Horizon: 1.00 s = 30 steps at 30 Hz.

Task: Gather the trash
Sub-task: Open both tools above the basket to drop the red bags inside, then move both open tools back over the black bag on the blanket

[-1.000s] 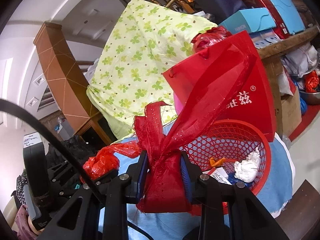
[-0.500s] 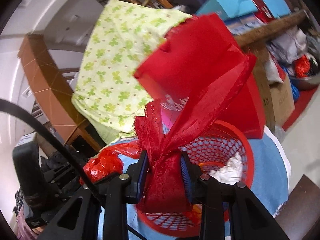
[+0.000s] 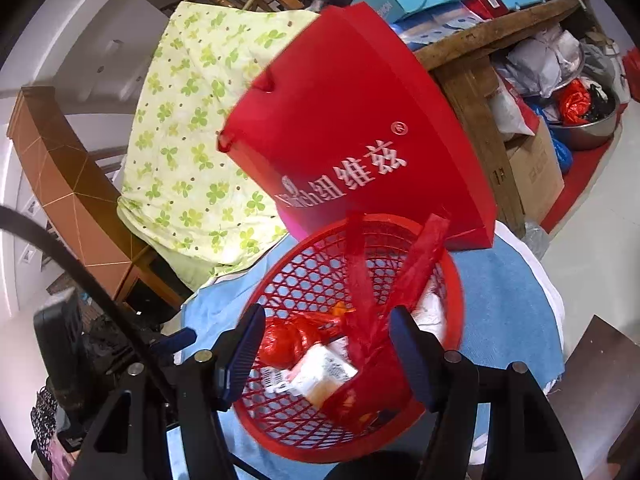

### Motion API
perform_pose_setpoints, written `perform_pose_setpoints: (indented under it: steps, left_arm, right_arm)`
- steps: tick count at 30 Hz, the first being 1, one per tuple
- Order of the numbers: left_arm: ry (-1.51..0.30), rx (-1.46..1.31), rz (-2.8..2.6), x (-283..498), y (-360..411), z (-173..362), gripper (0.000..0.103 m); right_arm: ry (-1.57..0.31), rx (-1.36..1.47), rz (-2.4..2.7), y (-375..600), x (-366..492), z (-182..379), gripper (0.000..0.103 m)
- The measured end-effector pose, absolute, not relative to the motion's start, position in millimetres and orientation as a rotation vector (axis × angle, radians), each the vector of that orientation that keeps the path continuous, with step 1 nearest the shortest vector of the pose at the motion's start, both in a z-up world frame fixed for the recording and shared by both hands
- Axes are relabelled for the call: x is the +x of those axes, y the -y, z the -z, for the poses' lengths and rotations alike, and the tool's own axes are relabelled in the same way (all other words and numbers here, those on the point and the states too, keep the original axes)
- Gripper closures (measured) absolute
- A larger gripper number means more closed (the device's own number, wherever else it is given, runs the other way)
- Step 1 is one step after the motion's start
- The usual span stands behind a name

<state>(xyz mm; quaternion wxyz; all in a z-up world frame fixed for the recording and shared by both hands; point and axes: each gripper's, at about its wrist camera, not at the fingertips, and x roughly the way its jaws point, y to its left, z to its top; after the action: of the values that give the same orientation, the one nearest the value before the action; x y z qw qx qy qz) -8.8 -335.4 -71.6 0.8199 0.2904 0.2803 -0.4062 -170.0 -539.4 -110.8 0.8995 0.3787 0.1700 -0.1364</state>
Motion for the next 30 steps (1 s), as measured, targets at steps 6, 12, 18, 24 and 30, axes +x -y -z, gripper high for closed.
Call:
perform_pose_setpoints:
  steps: [6, 12, 18, 24, 30]
  left_arm:
    - [-0.574, 0.574, 0.701, 7.4, 289.7, 59.1, 0.041]
    - [-0.529, 0.528, 0.55, 17.9, 237.0, 43.6, 0.041]
    - [-0.51, 0.488, 0.458, 26.2, 195.6, 36.5, 0.039]
    - [-0.514, 0.441, 0.408, 38.0, 161.8, 36.6, 0.039]
    - [-0.567, 0.383, 0.338, 58.8, 111.8, 53.7, 0.039]
  right_arm:
    - [-0.348, 0.721, 0.217, 508.0, -159.6, 88.0, 0.035]
    - [-0.36, 0.641, 0.134, 464.6, -137.8, 62.9, 0.035]
    - [-0.396, 0.563, 0.062, 421.3, -112.0, 48.3, 0.035]
    - [-0.437, 0.503, 0.008, 384.7, -89.2, 42.8, 0.034]
    - [-0.492, 0.446, -0.037, 352.0, -65.2, 43.8, 0.034]
